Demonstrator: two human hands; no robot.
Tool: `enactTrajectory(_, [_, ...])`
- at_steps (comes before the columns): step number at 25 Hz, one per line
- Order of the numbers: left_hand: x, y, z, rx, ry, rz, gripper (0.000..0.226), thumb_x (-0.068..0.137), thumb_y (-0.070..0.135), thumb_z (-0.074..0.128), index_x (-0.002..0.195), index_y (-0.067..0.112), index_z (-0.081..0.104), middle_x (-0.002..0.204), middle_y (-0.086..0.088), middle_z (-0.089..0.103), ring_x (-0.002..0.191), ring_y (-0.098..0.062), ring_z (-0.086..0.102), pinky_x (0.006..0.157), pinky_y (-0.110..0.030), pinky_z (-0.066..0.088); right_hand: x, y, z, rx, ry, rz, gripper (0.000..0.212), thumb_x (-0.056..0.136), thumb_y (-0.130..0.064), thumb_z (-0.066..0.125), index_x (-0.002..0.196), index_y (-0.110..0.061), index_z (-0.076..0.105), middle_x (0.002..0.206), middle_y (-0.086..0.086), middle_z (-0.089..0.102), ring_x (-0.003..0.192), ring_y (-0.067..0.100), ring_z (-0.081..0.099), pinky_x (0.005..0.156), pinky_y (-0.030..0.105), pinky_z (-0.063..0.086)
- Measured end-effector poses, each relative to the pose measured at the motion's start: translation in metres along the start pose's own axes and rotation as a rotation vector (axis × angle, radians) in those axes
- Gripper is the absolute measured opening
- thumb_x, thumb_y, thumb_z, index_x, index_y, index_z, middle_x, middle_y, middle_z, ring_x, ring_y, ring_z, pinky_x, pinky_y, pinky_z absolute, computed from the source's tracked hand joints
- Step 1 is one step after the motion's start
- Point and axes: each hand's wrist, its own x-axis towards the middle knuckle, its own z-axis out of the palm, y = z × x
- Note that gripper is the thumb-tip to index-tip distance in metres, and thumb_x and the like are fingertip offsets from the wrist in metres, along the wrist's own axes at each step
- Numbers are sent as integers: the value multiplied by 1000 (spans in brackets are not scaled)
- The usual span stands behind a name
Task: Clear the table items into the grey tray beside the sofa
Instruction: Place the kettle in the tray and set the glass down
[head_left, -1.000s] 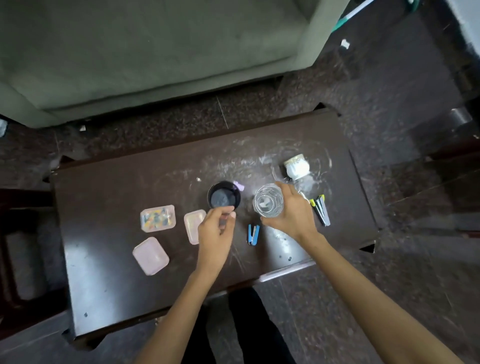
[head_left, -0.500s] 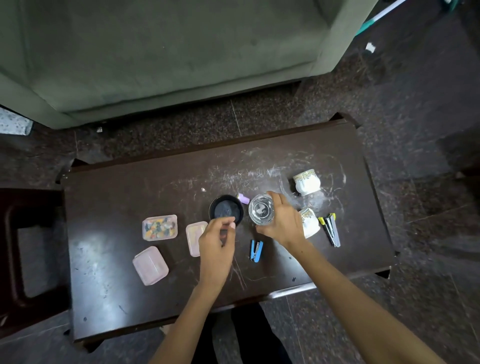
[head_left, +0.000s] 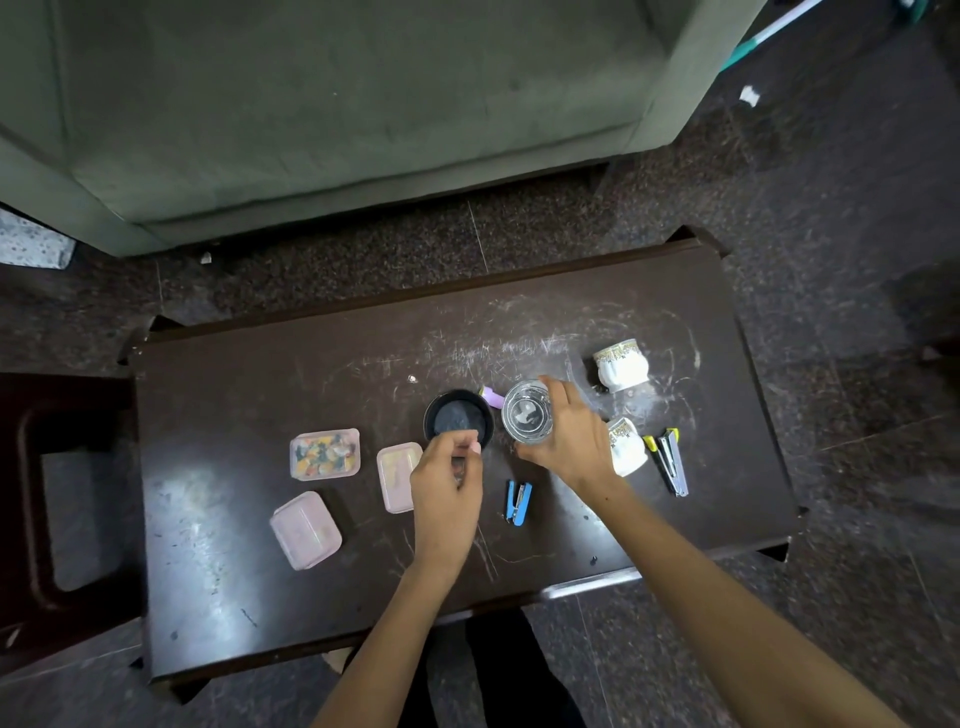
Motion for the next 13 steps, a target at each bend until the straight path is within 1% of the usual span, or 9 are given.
enactTrajectory(4, [-4,-2,2,28,-12,22,14,92,14,57,102,19,65,95,6,68,89,-4,63,77,-20,50,-1,0,2,-15,-10,1,92,56,-40,81,134,-18,36,129,5,50,95,30,63,66,33,47])
enactTrajectory(7, [-7,-4,1,39,-24,32,15,92,14,57,103,18,65,94,4,68,88,-5,63,77,-22,51,-1,0,2,-24,-17,-4,96,59,-41,80,138,-17,32,134,6,48,100,30,62,68,33,47])
enactTrajectory(9, [-7,-5,0,40,-24,28,15,92,13,57,103,18,65,94,3,68,87,-6,63,77,-21,51,-2,0,-1,-37,-45,2,103,60,-46,81,142,-15,28,140,6,44,110,30,59,75,35,50])
enactTrajectory(11, [-8,-6,-3,37,-21,16,15,92,14,57,103,18,66,94,4,69,85,-6,63,75,-20,51,-5,-2,-7,-54,-66,2,107,62,-50,80,145,-12,24,146,8,39,124,28,50,85,39,51])
enactTrajectory(12, [-8,-5,-5,34,-21,15,15,92,15,57,103,19,66,94,5,69,85,-5,63,75,-19,50,-9,-6,-12,-62,-53,-8,104,65,-49,79,145,-10,24,148,9,38,128,28,45,89,39,50])
enactTrajectory(13, [-9,-3,-9,29,-19,23,15,92,16,57,103,20,66,93,6,69,85,-4,63,74,-17,50,-15,-13,-17,-70,-21,-25,96,70,-45,76,144,-8,26,148,9,38,130,27,43,91,38,49])
